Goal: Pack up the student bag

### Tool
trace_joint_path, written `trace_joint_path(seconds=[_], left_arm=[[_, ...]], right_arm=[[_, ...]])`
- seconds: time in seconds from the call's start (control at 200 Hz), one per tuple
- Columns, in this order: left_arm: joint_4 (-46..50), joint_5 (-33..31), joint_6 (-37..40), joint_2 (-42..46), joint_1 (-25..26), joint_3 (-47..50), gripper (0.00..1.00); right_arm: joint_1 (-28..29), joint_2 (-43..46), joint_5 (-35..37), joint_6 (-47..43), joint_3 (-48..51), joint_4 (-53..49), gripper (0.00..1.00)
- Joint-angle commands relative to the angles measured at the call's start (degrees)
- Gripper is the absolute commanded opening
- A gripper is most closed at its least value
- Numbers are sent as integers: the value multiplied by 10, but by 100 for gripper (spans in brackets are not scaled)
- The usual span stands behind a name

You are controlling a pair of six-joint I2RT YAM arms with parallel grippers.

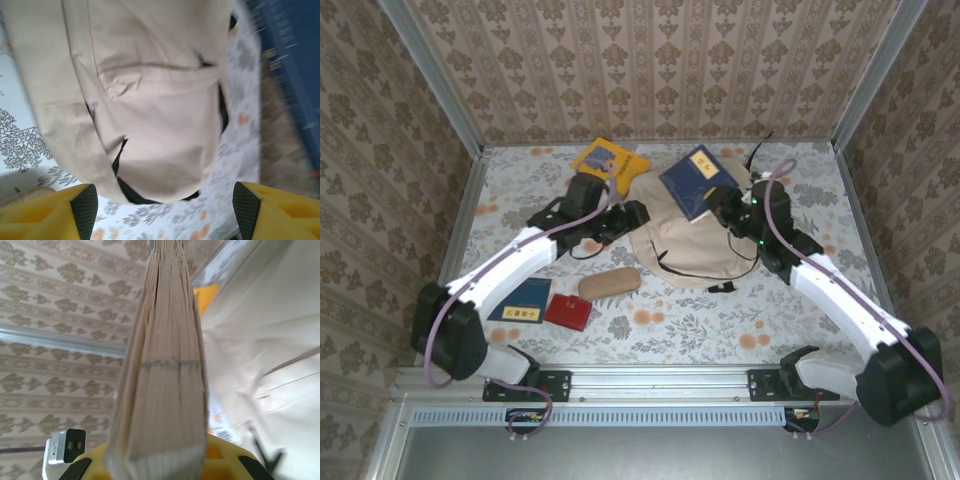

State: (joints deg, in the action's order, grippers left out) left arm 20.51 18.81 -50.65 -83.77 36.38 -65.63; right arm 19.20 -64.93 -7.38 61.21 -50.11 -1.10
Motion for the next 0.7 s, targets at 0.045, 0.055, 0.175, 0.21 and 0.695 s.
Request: trace_joint_path(seconds=[0.045, 0.055, 0.175, 0.21, 0.695], left_arm=[[116, -81, 118, -88, 78, -108, 73], [122, -85, 124, -93, 84, -117, 73], [183, -131, 177, -182, 140, -214, 71], [193, -136, 190, -206, 152, -239, 70], [161, -81, 227, -477, 237, -512, 61]], right_arm=[[-64, 91, 56, -105, 19, -168, 4], [-70, 94, 57, -107, 19, -174, 4], [-126, 147, 80, -134, 19, -261, 4], [-141, 158, 85, -143, 19, -278, 4], [-292, 224, 42, -179, 72, -350, 4]])
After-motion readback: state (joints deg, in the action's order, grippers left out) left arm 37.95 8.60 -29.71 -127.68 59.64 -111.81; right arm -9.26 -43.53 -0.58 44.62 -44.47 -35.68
